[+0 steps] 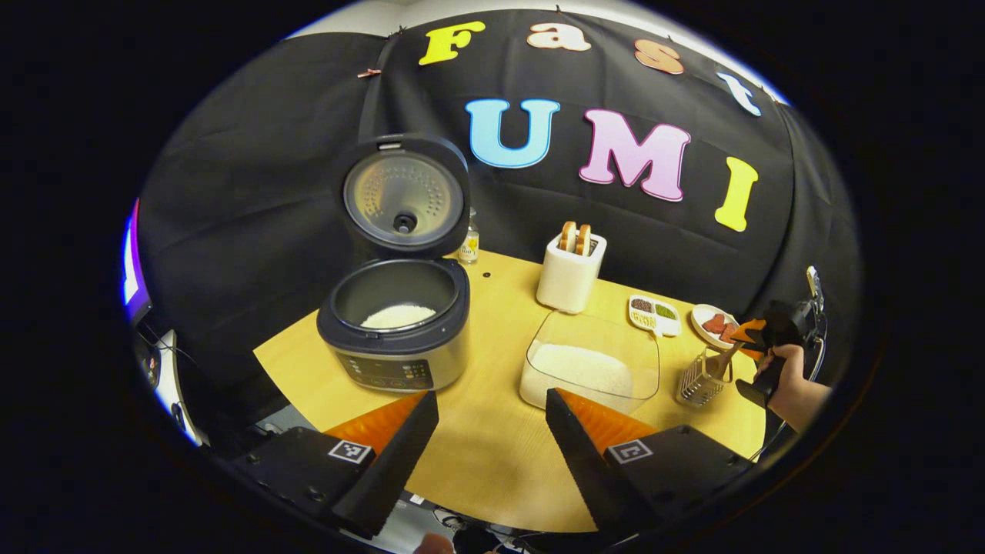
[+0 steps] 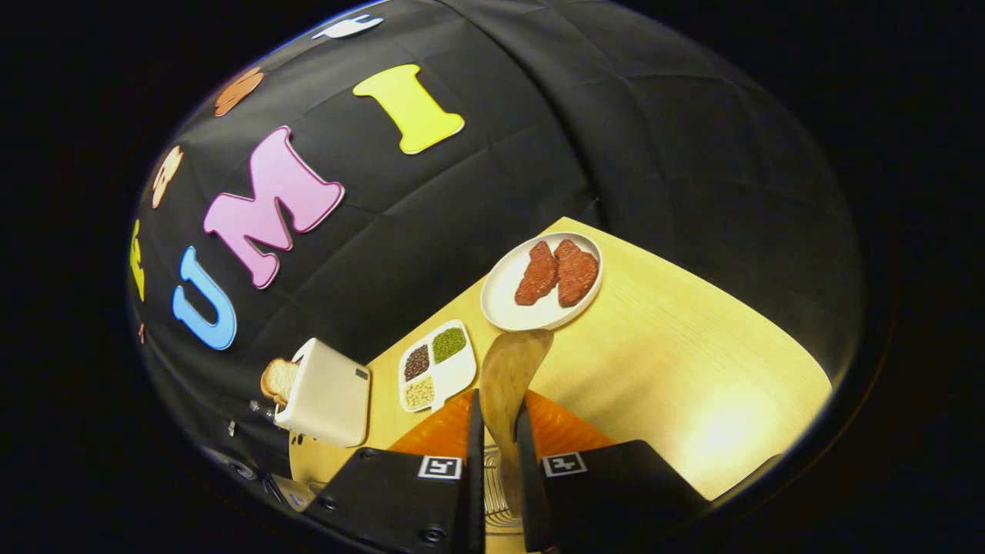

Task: Close the left gripper, press the button to open the rice cooker; take a wooden spoon from the chopstick holder with the right hand, scoop a spoonful of rice and pour it into the rice cooker, then put the wooden spoon back into the chopstick holder.

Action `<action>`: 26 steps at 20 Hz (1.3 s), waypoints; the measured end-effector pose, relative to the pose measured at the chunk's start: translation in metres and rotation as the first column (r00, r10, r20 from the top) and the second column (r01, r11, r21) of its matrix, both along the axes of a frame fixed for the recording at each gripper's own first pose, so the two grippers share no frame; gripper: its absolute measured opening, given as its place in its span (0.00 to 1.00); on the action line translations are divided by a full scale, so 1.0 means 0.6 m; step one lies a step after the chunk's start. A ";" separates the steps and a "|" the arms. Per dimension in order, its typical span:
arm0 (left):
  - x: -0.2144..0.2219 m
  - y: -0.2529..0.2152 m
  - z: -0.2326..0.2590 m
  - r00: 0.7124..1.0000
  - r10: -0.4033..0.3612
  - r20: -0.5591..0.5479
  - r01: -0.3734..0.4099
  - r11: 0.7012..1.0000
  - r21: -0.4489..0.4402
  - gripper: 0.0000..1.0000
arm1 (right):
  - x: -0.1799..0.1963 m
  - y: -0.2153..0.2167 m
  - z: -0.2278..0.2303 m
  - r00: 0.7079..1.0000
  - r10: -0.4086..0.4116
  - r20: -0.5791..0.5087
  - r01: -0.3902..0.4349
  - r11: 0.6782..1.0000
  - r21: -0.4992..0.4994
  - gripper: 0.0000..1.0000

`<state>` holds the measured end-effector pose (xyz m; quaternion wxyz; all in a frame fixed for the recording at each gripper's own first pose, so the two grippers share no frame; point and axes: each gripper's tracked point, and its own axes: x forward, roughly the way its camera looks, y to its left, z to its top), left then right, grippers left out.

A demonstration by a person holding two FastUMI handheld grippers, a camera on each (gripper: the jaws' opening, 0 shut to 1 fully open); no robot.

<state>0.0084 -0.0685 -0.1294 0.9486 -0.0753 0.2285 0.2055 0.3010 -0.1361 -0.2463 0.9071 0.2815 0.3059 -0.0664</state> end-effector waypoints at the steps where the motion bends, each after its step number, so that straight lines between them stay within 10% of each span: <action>1: 0.001 -0.003 -0.004 1.000 -0.007 -0.008 0.007 1.000 -0.001 0.96 | -0.001 -0.003 0.001 1.000 0.001 0.001 -0.001 1.000 -0.002 0.21; 16: 0.014 0.041 0.017 0.996 -0.074 0.044 0.074 0.997 -0.004 0.96 | -0.048 0.027 0.185 0.976 0.058 0.209 -0.030 0.991 -0.133 0.12; 26: -0.014 0.118 0.002 0.973 -0.226 0.054 0.226 0.974 0.012 0.95 | -0.109 0.201 0.280 0.947 0.183 0.265 -0.134 0.972 -0.190 0.12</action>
